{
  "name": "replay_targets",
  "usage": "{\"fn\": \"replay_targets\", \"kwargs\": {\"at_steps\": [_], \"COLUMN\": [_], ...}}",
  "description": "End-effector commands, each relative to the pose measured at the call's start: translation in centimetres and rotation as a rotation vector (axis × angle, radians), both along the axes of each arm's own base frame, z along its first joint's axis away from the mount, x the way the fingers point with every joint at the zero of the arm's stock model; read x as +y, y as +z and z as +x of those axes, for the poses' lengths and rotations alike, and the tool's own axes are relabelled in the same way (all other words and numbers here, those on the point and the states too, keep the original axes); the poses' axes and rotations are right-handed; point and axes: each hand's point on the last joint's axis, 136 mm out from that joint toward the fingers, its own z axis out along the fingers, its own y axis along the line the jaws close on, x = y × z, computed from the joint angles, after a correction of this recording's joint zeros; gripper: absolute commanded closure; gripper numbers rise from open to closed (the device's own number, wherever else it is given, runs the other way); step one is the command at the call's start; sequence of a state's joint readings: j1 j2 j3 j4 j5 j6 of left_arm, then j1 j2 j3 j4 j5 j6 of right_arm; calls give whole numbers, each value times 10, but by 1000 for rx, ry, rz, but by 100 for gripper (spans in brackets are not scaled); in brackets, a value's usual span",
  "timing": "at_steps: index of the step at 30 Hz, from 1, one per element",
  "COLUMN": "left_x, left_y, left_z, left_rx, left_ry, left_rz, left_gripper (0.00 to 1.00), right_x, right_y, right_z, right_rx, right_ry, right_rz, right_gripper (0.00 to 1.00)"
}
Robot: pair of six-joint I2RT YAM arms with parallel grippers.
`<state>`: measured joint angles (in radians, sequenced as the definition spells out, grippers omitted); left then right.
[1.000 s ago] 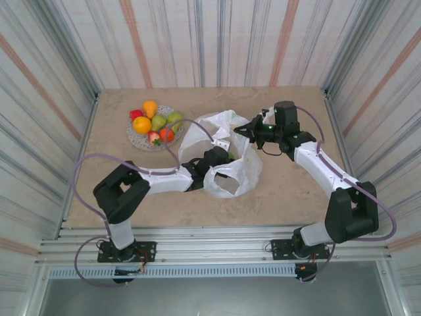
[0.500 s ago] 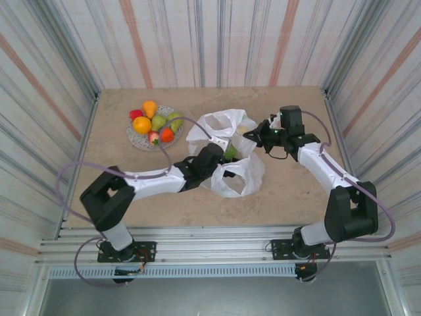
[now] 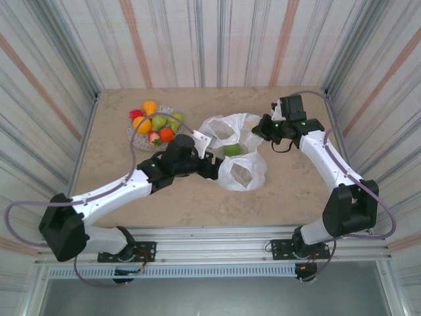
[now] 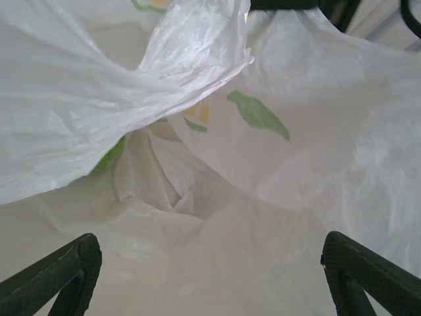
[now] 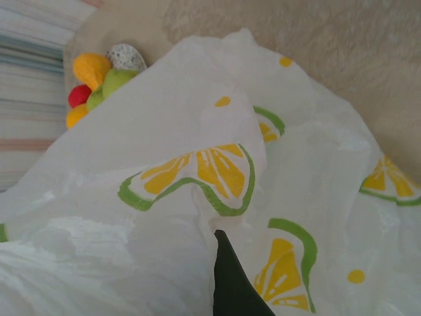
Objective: Place the fruits into the plastic bag
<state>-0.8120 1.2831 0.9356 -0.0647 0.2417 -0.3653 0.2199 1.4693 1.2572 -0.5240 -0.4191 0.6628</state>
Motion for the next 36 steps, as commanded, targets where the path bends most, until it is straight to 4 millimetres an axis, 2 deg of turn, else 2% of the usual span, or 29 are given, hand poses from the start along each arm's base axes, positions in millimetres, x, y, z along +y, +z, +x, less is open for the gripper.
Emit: {"fn": "replay_targets", "kwargs": {"at_steps": [1,5,8,10,13,15,18,23,29,36], "left_x": [13,31,47,61,97,137,197,245,270,272], "left_y": [20,48,67,77,80,70,43,5,-44,-90], "left_z": [-26,-28,-22,-13,17,46,79,116,155,189], "left_rx": [17,18,22,27,54,94,173,248,341,429], "left_ry": [-130,-165,-156,-119,66,279,586,791,879,872], "left_rz": [-46,-132,-178,-206,-199,-151,-59,-7,26,89], "left_gripper": [9,9,9,9,9,9,8,6,6,8], "right_x": [-10,-9,-7,-5,-5,-4,-1,2,5,6], "right_y": [4,3,1,0,-1,-1,-2,-3,-5,-7], "right_z": [2,6,9,10,12,13,15,16,16,14], "right_rx": [-28,-30,-25,-23,-27,-29,-33,-42,-39,-36], "right_ry": [32,39,49,52,54,53,60,64,80,89], "right_rz": [-97,-103,-96,-91,-88,-84,-65,-53,-38,-36], "right_gripper": [100,100,100,100,100,100,100,100,100,100]}}
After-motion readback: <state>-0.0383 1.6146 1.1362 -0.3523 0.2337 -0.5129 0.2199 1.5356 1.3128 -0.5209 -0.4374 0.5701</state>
